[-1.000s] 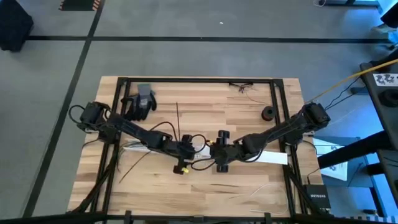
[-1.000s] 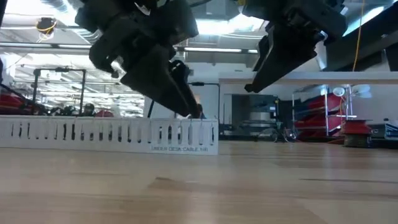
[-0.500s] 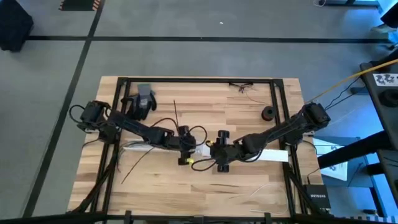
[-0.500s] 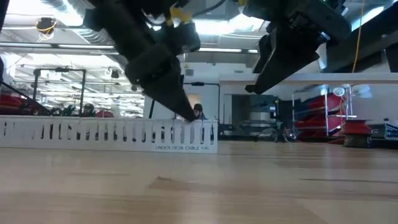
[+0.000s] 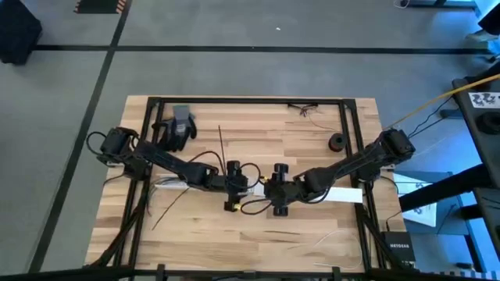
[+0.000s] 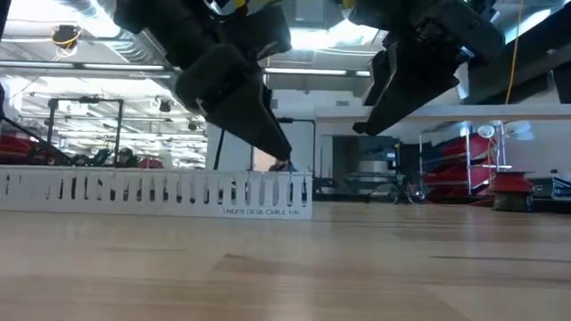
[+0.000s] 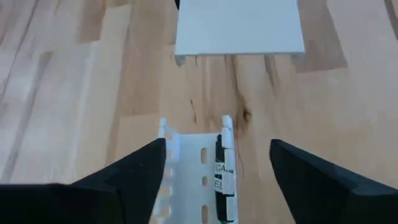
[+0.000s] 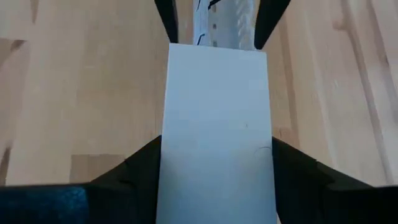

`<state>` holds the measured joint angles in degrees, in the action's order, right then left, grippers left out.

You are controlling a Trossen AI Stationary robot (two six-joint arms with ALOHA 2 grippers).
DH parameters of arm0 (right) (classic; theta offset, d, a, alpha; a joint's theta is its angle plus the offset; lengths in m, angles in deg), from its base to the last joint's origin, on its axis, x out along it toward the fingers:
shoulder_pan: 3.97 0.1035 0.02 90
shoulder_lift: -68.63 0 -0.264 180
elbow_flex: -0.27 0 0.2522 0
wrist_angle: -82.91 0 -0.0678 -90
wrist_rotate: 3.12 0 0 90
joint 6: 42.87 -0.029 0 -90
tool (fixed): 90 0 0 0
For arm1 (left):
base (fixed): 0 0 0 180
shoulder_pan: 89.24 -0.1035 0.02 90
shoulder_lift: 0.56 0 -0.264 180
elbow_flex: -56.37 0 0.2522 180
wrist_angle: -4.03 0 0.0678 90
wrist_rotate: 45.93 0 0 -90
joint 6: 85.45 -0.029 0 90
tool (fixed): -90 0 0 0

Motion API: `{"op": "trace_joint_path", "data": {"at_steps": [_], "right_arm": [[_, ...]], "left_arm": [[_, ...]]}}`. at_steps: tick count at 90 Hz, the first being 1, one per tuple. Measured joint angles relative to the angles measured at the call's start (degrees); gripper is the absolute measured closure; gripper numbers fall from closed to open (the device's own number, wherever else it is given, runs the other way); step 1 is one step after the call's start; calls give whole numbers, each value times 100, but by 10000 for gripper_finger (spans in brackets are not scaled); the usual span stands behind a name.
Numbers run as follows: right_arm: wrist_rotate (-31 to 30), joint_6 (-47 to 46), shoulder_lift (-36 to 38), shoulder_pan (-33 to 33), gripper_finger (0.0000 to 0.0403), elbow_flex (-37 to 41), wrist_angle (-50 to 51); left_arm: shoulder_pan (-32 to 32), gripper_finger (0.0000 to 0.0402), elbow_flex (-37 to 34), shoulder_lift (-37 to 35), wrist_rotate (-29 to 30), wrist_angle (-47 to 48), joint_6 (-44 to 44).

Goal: Ziptie cables
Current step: Close the cable duct

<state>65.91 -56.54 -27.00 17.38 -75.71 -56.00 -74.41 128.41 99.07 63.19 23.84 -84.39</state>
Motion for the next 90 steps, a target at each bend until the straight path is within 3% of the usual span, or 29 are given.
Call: {"op": "trace_joint_path", "data": {"at_steps": [22, 32, 46, 67, 90], "right_arm": [[0, 2, 0, 0, 178, 0, -7], [0, 2, 0, 0, 178, 0, -9], [0, 46, 0, 0, 178, 0, -18], [0, 32, 1, 0, 178, 0, -24], [0, 15, 0, 0, 178, 0, -35]], "left_arm": [[154, 42, -4, 0, -4, -63, -518], [206, 40, -4, 0, 0, -60, -692], [244, 39, -4, 0, -19, -236, -213], [-106, 44, -68, 0, -16, 140, -183], [-424, 45, -639, 0, -533, -762, -162]]}}
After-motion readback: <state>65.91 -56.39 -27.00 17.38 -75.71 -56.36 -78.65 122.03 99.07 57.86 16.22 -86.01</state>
